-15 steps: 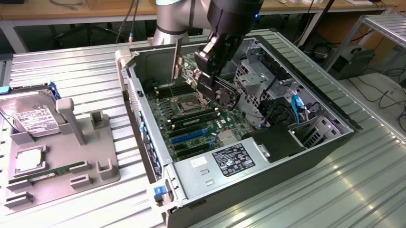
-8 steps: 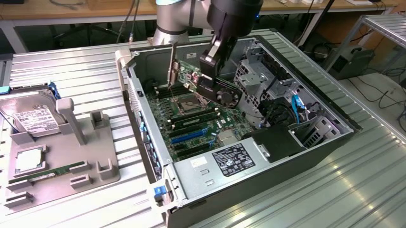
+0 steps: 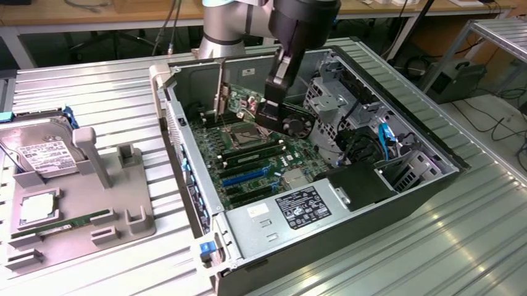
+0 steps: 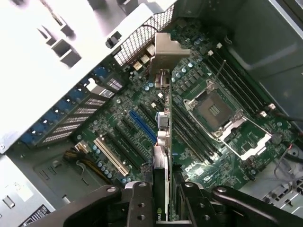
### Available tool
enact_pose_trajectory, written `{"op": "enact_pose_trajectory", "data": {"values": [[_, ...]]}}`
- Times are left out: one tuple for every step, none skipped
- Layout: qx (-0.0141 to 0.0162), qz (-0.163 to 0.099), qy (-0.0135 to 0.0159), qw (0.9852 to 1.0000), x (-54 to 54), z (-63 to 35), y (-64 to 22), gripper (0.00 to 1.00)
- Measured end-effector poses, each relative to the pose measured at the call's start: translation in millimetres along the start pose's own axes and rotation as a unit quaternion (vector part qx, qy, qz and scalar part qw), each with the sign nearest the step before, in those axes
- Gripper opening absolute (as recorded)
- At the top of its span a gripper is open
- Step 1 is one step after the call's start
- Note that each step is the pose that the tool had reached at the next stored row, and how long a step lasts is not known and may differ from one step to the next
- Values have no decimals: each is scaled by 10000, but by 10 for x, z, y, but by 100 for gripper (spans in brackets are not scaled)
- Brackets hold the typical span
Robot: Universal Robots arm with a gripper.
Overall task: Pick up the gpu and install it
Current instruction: 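Insert the gpu into the slot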
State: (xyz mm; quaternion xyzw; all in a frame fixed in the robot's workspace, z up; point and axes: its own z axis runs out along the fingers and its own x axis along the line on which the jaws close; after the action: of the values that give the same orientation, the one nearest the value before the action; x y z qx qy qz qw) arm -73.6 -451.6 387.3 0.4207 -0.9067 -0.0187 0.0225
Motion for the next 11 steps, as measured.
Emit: {"op": "enact_pose_trajectory", "data": {"values": [[3, -92, 5, 10000, 0, 3, 0, 26], [5, -183, 10, 9998, 0, 6, -1, 26], [8, -329, 17, 9995, 0, 11, -1, 26], [12, -476, 25, 9989, -1, 16, -1, 26], [15, -576, 30, 9983, -1, 19, -1, 26], [17, -668, 35, 9978, -1, 23, -1, 26], [20, -793, 42, 9968, -1, 28, -1, 26], [22, -880, 47, 9961, -1, 31, -2, 26], [25, -972, 52, 9952, -1, 35, -2, 26], [27, -1061, 56, 9943, -1, 39, -2, 26], [29, -1148, 61, 9934, -1, 43, -2, 26]]}}
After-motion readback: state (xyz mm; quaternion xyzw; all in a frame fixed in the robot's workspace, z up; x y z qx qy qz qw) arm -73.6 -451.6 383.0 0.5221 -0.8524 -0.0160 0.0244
